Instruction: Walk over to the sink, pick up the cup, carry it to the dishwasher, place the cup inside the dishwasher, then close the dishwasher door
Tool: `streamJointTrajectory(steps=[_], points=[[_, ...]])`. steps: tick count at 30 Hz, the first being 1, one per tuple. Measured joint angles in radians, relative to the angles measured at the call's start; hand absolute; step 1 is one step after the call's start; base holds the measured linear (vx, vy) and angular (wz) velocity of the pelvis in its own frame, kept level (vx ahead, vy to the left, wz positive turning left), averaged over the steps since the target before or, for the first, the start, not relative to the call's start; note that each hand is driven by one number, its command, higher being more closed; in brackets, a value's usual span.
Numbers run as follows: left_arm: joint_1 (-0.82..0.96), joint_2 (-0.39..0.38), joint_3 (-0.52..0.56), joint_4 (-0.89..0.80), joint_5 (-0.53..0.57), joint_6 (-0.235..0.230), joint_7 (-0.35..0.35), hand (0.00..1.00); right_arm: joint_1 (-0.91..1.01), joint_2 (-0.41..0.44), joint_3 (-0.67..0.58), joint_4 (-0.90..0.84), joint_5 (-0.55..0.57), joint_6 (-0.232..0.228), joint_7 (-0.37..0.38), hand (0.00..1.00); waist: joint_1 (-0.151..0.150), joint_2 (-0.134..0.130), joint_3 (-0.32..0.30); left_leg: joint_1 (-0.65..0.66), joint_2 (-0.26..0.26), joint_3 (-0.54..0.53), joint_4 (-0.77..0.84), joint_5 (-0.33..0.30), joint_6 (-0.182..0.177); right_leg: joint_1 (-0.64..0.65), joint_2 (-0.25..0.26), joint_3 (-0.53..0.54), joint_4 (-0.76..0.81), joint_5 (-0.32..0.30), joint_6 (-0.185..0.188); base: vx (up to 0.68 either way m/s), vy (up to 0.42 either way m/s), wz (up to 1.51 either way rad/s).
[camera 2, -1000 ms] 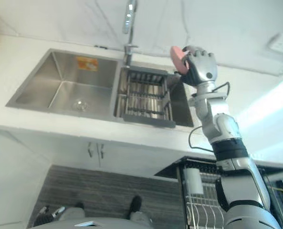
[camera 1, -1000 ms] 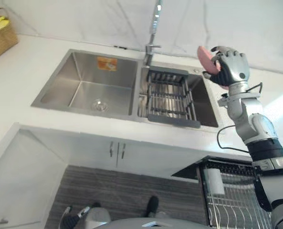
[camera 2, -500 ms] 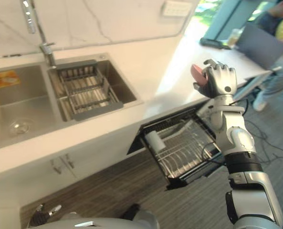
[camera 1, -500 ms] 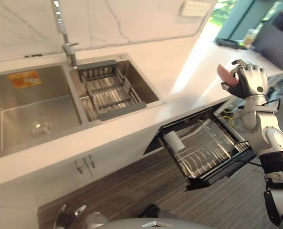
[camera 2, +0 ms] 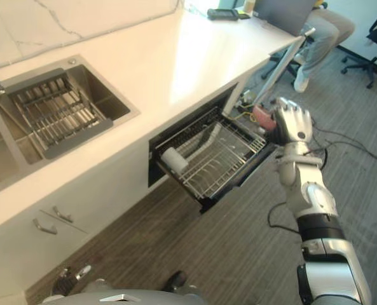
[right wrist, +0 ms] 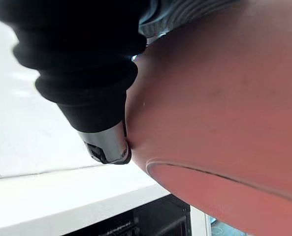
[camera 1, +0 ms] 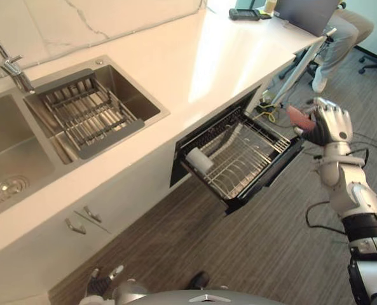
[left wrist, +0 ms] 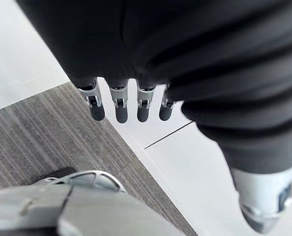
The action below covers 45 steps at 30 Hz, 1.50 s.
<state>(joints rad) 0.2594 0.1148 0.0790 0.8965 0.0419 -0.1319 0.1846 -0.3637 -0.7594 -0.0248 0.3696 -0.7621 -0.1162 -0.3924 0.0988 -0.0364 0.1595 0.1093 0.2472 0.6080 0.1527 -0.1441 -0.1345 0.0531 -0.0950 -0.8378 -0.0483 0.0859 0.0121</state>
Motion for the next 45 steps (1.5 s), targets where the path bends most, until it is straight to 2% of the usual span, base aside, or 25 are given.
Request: streamJointTrajectory(steps=[4, 7, 9, 13, 18, 22, 24, 27, 31, 34, 35, 38, 40, 41, 42, 43, 44, 45], points=[[-0.012, 0.001, 0.002, 0.001, -0.002, -0.009, 0.000, 0.00, -0.012, 0.001, -0.001, 0.004, 0.000, 0.007, -0.001, 1.00, -0.013, 0.007, 0.052, -0.066, -0.034, -0.033, 0.005, 0.011, 0.029, -0.042, -0.034, -0.017, -0.007, 0.034, 0.000, -0.15, 0.209, 0.21], [-0.053, 0.003, 0.005, 0.000, -0.041, -0.008, -0.003, 0.00, -0.120, 0.001, 0.015, 0.086, 0.000, 0.015, 0.000, 1.00, -0.017, 0.017, 0.123, -0.148, -0.063, -0.050, 0.030, 0.024, 0.059, -0.114, -0.069, -0.022, -0.005, 0.070, -0.012, -0.15, 0.214, 0.20], [-0.097, 0.005, 0.008, -0.002, -0.100, -0.009, -0.003, 0.00, -0.250, -0.001, 0.051, 0.172, 0.001, 0.036, 0.000, 1.00, -0.016, 0.035, 0.192, -0.217, -0.075, -0.063, 0.065, 0.024, 0.079, -0.162, -0.085, -0.017, -0.005, 0.096, -0.020, -0.17, 0.209, 0.17], [-0.122, 0.004, 0.006, -0.006, -0.152, -0.012, -0.004, 0.00, -0.412, -0.030, 0.140, 0.238, 0.012, 0.040, 0.005, 1.00, -0.015, 0.075, 0.265, -0.287, -0.084, -0.082, 0.114, 0.013, 0.105, -0.202, -0.102, 0.003, -0.011, 0.135, -0.025, -0.12, 0.227, 0.12], [-0.137, 0.004, -0.004, -0.007, -0.219, -0.020, -0.005, 0.00, -0.613, -0.096, 0.254, 0.305, 0.031, 0.062, 0.026, 1.00, -0.001, 0.102, 0.299, -0.399, -0.103, -0.087, 0.166, 0.004, 0.140, -0.286, -0.129, 0.040, -0.026, 0.184, -0.024, -0.12, 0.257, 0.08], [-0.154, 0.003, -0.024, -0.005, -0.236, -0.021, -0.012, 0.00, -0.746, -0.117, 0.317, 0.374, 0.060, 0.089, 0.058, 1.00, 0.016, 0.149, 0.325, -0.466, -0.120, -0.088, 0.198, 0.001, 0.164, -0.340, -0.155, 0.060, -0.026, 0.202, -0.021, -0.12, 0.253, 0.07], [-0.159, 0.001, -0.062, -0.005, -0.245, -0.021, -0.017, 0.00, -0.806, -0.125, 0.366, 0.404, 0.056, 0.110, 0.080, 1.00, 0.023, 0.182, 0.341, -0.508, -0.127, -0.090, 0.215, 0.000, 0.175, -0.377, -0.166, 0.065, -0.025, 0.214, -0.023, -0.11, 0.199, 0.04], [-0.170, -0.007, -0.103, -0.006, -0.260, -0.022, -0.018, 0.00, -0.844, -0.156, 0.418, 0.440, 0.048, 0.137, 0.112, 1.00, 0.042, 0.213, 0.351, -0.554, -0.138, -0.088, 0.220, 0.009, 0.190, -0.424, -0.181, 0.070, -0.022, 0.225, -0.029, -0.10, 0.181, 0.03], [-0.169, -0.022, -0.162, -0.005, -0.280, -0.029, -0.019, 0.00, -0.858, -0.161, 0.425, 0.489, 0.048, 0.198, 0.130, 1.00, 0.052, 0.215, 0.350, -0.584, -0.156, -0.108, 0.227, 0.013, 0.196, -0.467, -0.196, 0.092, -0.017, 0.236, -0.034, -0.07, 0.194, -0.10], [-0.168, -0.021, -0.184, -0.013, -0.298, -0.039, -0.026, 0.00, -0.869, -0.202, 0.425, 0.512, 0.048, 0.242, 0.130, 1.00, 0.053, 0.222, 0.346, -0.594, -0.168, -0.117, 0.228, 0.012, 0.198, -0.490, -0.213, 0.107, -0.002, 0.227, -0.040, -0.04, 0.176, -0.05], [-0.168, -0.017, -0.205, -0.014, -0.299, -0.044, -0.027, 0.00, -0.869, -0.226, 0.424, 0.511, 0.049, 0.263, 0.128, 0.00, 0.051, 0.230, 0.340, -0.599, -0.172, -0.117, 0.228, 0.012, 0.201, -0.496, -0.219, 0.107, 0.004, 0.220, -0.037, -0.02, 0.157, 0.02], [-0.162, -0.016, -0.232, -0.016, -0.304, -0.045, -0.027, 0.00, -0.869, -0.248, 0.402, 0.512, 0.062, 0.306, 0.119, 0.00, 0.041, 0.251, 0.326, -0.599, -0.174, -0.116, 0.225, 0.013, 0.203, -0.500, -0.230, 0.104, 0.015, 0.214, -0.036, 0.00, 0.132, 0.02], [-0.154, -0.015, -0.250, -0.022, -0.307, -0.046, -0.037, 0.00, -0.867, -0.254, 0.376, 0.512, 0.114, 0.312, 0.116, 0.00, 0.036, 0.267, 0.314, -0.597, -0.175, -0.116, 0.223, 0.014, 0.203, -0.503, -0.232, 0.105, 0.027, 0.211, -0.038, 0.03, 0.103, -0.02], [-0.151, -0.015, -0.257, -0.023, -0.314, -0.045, -0.041, 0.00, -0.866, -0.254, 0.338, 0.511, 0.279, 0.304, 0.133, 0.00, 0.034, 0.274, 0.310, -0.589, -0.178, -0.115, 0.216, 0.015, 0.202, -0.502, -0.232, 0.108, 0.029, 0.212, -0.039, 0.04, 0.080, -0.07], [-0.151, -0.016, -0.257, -0.023, -0.315, -0.045, -0.044, 0.00, -0.866, -0.254, 0.315, 0.512, 0.383, 0.299, 0.151, 0.00, 0.033, 0.275, 0.309, -0.581, -0.182, -0.115, 0.209, 0.018, 0.202, -0.500, -0.232, 0.110, 0.030, 0.211, -0.039, 0.06, 0.076, -0.13], [-0.147, -0.016, -0.257, -0.024, -0.316, -0.046, -0.047, 0.00, -0.861, -0.253, 0.278, 0.511, 0.542, 0.294, 0.191, 0.00, 0.031, 0.275, 0.309, -0.565, -0.186, -0.120, 0.204, 0.019, 0.201, -0.491, -0.233, 0.114, 0.030, 0.211, -0.038, 0.05, 0.060, -0.12], [-0.146, -0.016, -0.257, -0.024, -0.315, -0.046, -0.048, 0.00, -0.856, -0.253, 0.267, 0.511, 0.586, 0.292, 0.206, 0.00, 0.030, 0.275, 0.309, -0.559, -0.187, -0.120, 0.200, 0.019, 0.201, -0.487, -0.234, 0.116, 0.031, 0.211, -0.038, 0.07, 0.097, -0.11], [-0.141, -0.016, -0.254, -0.022, -0.314, -0.052, -0.063, 0.00, -0.825, -0.246, 0.209, 0.509, 0.796, 0.256, 0.262, 0.00, 0.016, 0.276, 0.308, -0.523, -0.193, -0.121, 0.183, 0.019, 0.200, -0.459, -0.236, 0.115, 0.034, 0.203, -0.030, 0.07, 0.101, -0.03]])
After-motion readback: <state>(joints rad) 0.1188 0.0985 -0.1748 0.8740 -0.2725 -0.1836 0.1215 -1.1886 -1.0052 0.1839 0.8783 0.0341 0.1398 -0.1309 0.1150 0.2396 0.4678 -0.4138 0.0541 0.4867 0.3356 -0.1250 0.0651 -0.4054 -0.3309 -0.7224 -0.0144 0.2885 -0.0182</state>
